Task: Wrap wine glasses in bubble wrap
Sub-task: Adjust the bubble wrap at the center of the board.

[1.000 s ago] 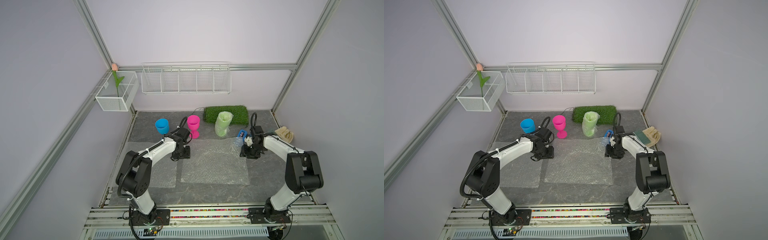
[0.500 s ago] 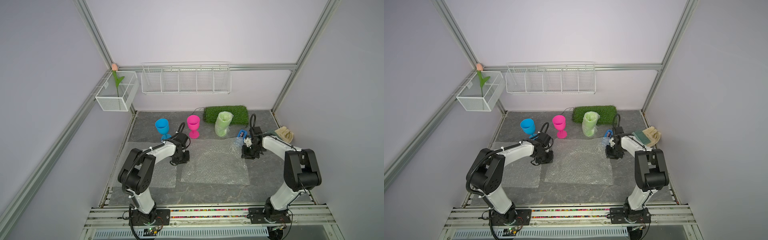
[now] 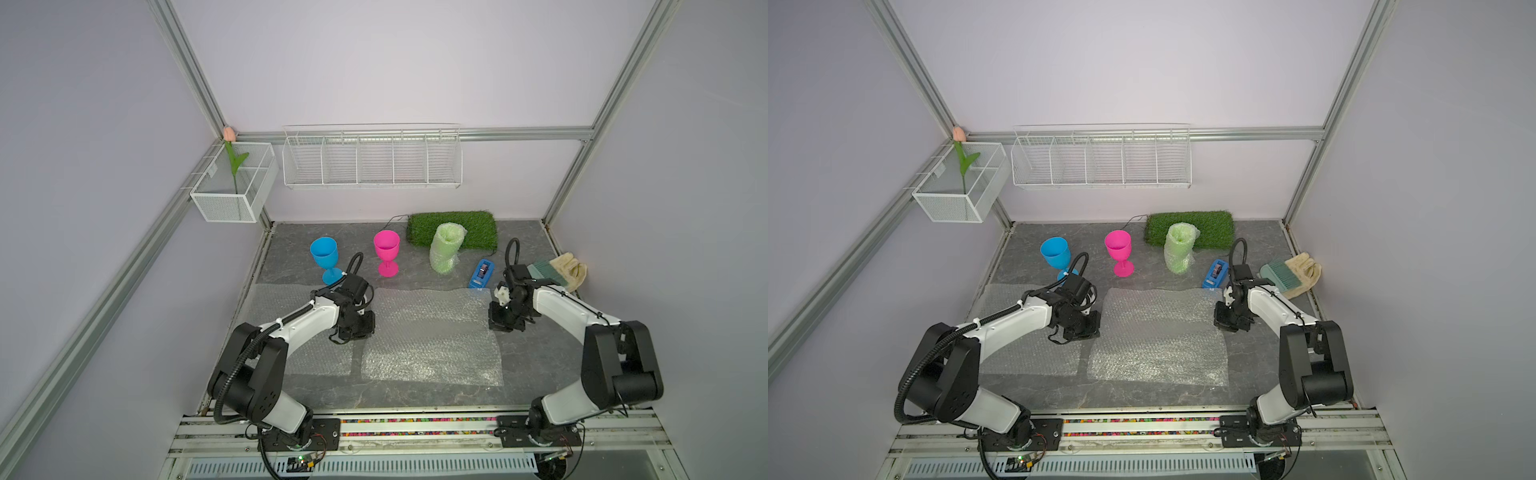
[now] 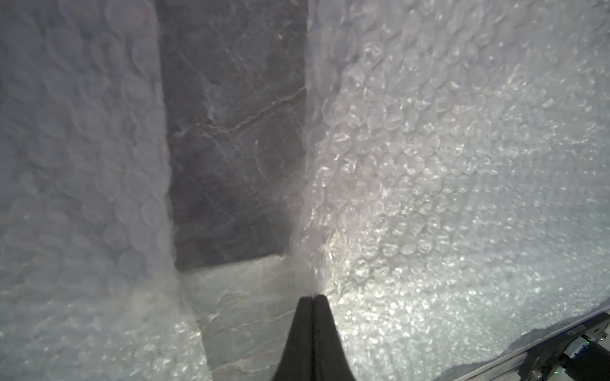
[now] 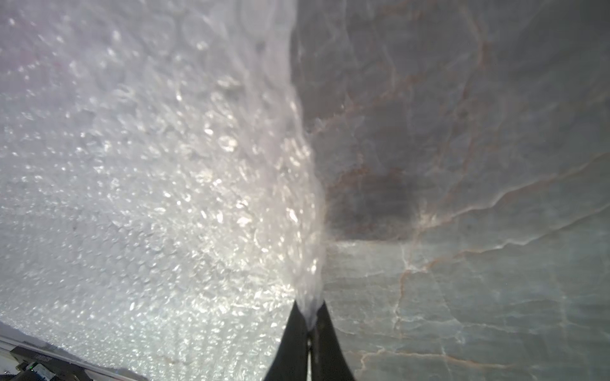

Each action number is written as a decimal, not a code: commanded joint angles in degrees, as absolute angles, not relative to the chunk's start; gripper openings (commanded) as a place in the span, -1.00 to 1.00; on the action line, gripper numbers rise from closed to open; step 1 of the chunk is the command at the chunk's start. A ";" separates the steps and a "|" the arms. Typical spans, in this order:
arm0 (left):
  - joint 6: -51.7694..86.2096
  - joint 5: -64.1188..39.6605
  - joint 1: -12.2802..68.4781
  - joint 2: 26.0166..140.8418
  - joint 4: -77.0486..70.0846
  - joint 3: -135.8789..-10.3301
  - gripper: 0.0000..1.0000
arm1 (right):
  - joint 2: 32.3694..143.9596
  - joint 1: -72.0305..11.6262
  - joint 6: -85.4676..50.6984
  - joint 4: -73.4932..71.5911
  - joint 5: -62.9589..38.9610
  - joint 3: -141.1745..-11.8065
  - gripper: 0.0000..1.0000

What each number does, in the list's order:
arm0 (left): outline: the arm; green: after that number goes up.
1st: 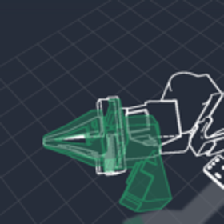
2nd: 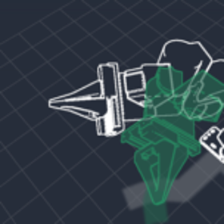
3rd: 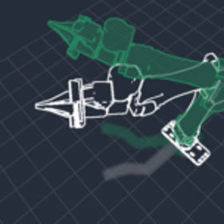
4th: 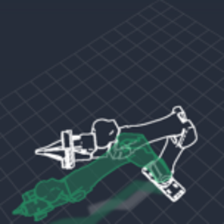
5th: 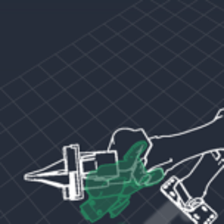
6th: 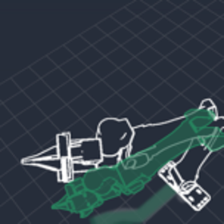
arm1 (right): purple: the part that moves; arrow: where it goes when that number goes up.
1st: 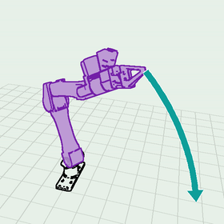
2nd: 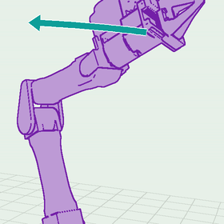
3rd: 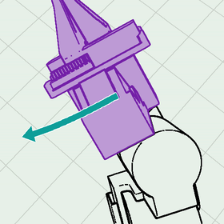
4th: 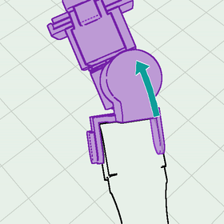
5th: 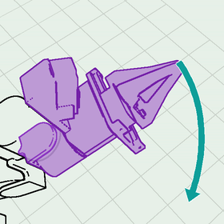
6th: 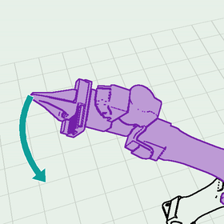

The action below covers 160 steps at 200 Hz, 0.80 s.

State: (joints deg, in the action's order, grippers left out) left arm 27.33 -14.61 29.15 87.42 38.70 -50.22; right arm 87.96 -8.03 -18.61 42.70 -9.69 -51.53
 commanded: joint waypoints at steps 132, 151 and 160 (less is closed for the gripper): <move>29.20 -12.05 29.18 86.04 41.15 -49.43 -0.47 | 88.94 -8.53 -20.13 42.34 -0.22 -53.22 -0.29; 29.09 -10.78 29.20 84.80 42.16 -50.33 -0.39 | 85.79 -9.04 -20.08 43.32 0.69 -54.18 -0.18; 28.84 -10.47 29.18 84.04 42.19 -50.54 -0.38 | 83.79 -9.82 -19.28 43.34 0.38 -54.61 -0.11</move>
